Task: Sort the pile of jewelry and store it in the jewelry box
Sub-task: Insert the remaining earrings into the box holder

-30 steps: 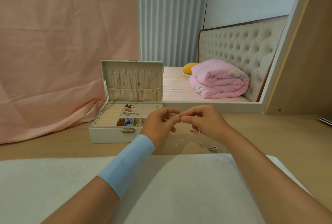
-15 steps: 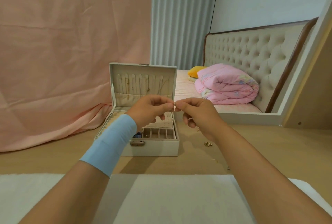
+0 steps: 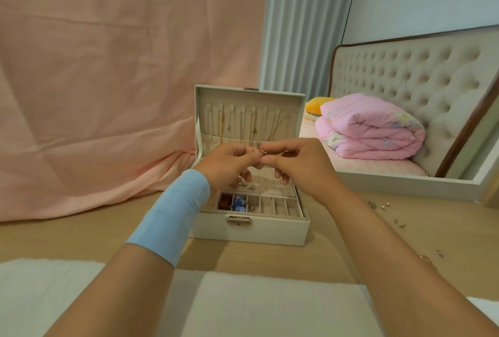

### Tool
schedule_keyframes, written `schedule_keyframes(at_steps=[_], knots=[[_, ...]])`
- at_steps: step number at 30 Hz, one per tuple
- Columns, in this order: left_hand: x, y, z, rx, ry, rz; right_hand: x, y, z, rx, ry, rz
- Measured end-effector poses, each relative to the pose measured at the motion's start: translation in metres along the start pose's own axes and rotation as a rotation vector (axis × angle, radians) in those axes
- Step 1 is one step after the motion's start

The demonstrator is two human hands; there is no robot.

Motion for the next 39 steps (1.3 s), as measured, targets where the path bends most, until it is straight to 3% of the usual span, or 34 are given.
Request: schedule_keyframes(at_steps=[6,12,19,25,28,35,39], knots=[[-0.005,0.011,0.001,0.018,0.026,-0.106,0.011,0.003,-0.005,0.116,0.003,0.061],[-0.011,0.036,-0.001,0.212,0.004,-0.094,0.02,-0.016,0.001,0.086,-0.002,0.664],[-0.01,0.029,-0.001,0.199,-0.01,-0.099,0.012,-0.024,0.002,0.06,0.068,0.851],[-0.009,0.028,-0.001,0.199,-0.008,-0.093,0.015,-0.028,0.002,-0.042,0.066,0.848],[-0.01,0.026,0.0,0.201,0.0,-0.109,0.023,-0.026,-0.002,-0.106,0.0,0.737],[-0.004,0.014,0.002,0.188,0.009,-0.093,0.008,-0.008,-0.004,-0.001,-0.002,0.22],[0.002,0.007,0.001,0.181,-0.017,-0.061,0.007,0.001,-0.003,0.089,-0.008,0.109]])
Point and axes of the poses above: each hand's wrist, its own z-axis away from the middle knuckle, its own y-axis out of the back of the hand, x = y × z, the point moved 8 cm from there along -z, towards the middle knuckle, and after that the axes turned 9 degrees about -y, right-handed, at the moved point
